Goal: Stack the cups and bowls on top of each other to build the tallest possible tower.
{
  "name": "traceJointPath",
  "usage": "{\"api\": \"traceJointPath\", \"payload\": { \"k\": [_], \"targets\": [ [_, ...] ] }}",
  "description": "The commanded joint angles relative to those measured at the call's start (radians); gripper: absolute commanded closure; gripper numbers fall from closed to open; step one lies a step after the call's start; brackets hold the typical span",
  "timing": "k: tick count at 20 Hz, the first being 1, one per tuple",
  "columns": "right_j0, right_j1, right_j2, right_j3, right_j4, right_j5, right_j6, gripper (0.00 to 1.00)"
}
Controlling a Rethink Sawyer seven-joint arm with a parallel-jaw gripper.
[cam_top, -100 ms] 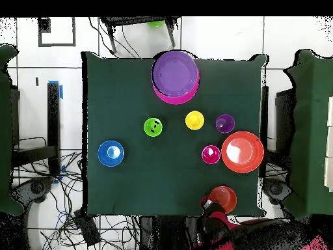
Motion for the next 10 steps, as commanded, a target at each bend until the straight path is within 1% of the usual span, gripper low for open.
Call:
{"api": "traceJointPath", "payload": {
  "k": [1,2,5,7,10],
  "targets": [
    [0.031,-0.007,0.095,-0.127,-0.041,0.016,0.022,0.0],
    [0.034,-0.006,0.092,-0.129,-0.043,0.013,0.02,1.0],
    [0.007,-0.015,0.127,-0.121,-0.065,0.05,0.018,1.0],
    [0.009,-0.015,0.125,-0.121,-0.06,0.054,0.02,1.0],
    [-0.011,-0.022,0.146,-0.113,-0.049,0.089,0.03,1.0]
  ]
}}
